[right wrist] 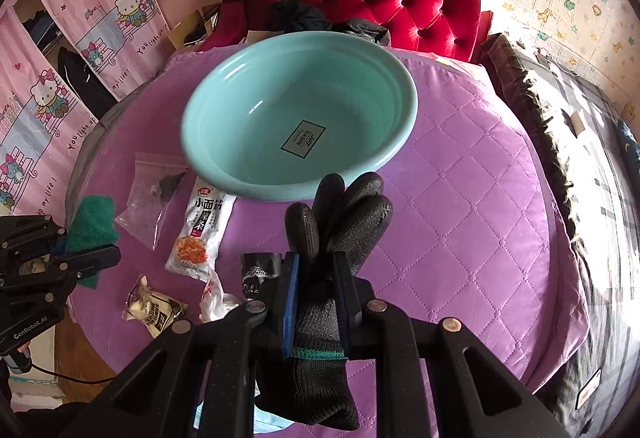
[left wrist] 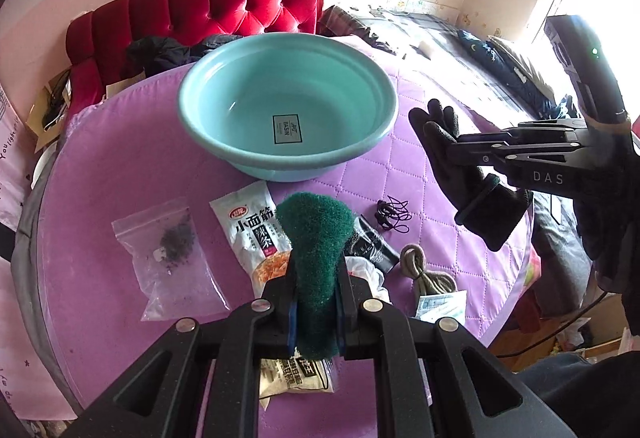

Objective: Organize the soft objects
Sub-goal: 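Carry the pad and glove over the teal basin and release both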

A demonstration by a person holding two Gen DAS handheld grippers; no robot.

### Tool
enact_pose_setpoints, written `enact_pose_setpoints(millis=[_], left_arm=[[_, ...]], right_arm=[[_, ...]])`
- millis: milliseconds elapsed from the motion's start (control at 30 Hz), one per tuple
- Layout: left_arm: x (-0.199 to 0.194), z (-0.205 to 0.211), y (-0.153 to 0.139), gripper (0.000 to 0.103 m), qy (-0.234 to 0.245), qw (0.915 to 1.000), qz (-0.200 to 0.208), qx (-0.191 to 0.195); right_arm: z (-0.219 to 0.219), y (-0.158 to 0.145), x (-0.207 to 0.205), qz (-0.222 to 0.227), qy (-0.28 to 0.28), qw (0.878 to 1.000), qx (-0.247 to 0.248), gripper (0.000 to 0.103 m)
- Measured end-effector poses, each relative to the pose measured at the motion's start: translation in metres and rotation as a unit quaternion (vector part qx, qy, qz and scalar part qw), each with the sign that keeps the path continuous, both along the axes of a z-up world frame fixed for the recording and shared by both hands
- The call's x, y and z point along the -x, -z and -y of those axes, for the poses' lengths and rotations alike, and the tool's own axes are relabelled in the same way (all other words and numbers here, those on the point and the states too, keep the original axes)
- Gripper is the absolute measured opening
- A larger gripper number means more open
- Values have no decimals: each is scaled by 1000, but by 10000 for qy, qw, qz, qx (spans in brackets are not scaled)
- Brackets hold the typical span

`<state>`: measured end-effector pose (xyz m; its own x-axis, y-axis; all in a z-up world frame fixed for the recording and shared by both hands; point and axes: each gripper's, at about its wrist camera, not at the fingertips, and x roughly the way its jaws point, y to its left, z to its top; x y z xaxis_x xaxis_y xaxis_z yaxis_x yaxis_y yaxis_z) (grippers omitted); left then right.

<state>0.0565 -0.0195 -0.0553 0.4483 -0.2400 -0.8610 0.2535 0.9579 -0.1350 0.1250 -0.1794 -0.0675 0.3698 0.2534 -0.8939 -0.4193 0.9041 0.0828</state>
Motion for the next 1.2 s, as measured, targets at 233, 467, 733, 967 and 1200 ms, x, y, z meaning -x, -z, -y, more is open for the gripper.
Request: enact_pose_setpoints(millis=[233, 467, 733, 967, 1200], left_arm=[[-30, 9, -12, 13, 163, 9997, 148, -76], [-63, 17, -18, 13, 298, 9993, 221, -101], [-104, 19, -13, 13, 399, 9989, 195, -129], [-135, 21, -5, 13, 435, 9986, 241, -201], [-165, 13, 14, 13, 263, 9995, 158, -46]], right_arm=[[-15, -18, -23, 224, -70, 9997, -9, 16], [-32, -32, -53, 330, -155, 9993, -107, 17], [-52, -31, -92, 426, -221, 9988, -56, 17], [-65, -21, -125, 434, -193, 9989, -22, 17], [-68, 3, -158, 354, 45, 9993, -82, 17]])
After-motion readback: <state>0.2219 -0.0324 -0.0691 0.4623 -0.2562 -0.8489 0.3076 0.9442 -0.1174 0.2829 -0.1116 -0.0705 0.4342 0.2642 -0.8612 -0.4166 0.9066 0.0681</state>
